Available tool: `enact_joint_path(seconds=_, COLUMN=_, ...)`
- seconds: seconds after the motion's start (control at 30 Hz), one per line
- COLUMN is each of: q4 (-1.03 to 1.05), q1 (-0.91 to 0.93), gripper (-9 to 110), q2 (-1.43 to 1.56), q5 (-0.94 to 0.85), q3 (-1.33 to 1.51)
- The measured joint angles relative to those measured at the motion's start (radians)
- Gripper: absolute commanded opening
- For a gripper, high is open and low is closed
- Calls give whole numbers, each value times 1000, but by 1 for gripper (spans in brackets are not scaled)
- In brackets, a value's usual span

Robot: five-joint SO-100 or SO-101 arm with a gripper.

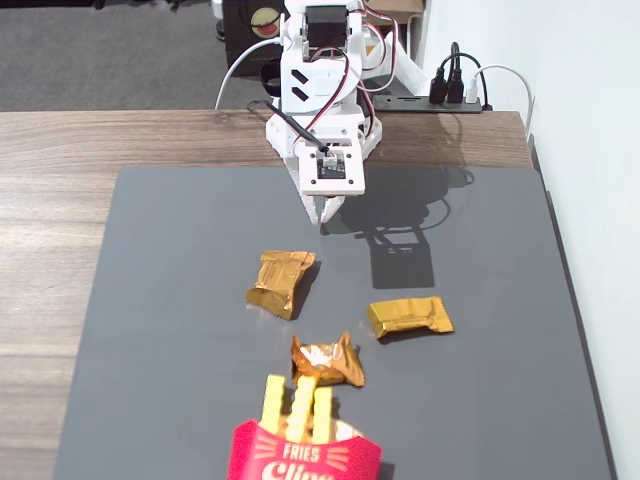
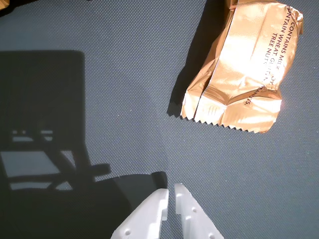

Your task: Grab a fry

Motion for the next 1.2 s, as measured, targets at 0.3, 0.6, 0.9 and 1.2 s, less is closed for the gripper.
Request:
enact_joint_path(seconds=0.3, q4=0, q1=-41, gripper=1, q2=0, q5=0, q3=0)
enact_joint_path(seconds=0.6, q4=-2, q1=-49, gripper=1, q2=-6, q5=26, q3=0)
enact_joint_path(seconds=0.9, q4=-46, q1=-34, gripper=0, q2=-281, q5=87, q3=-175)
enact_joint_path(seconds=1.2, q4=-118, q1=20, gripper=0, q2=-630, q5=167, q3=-456)
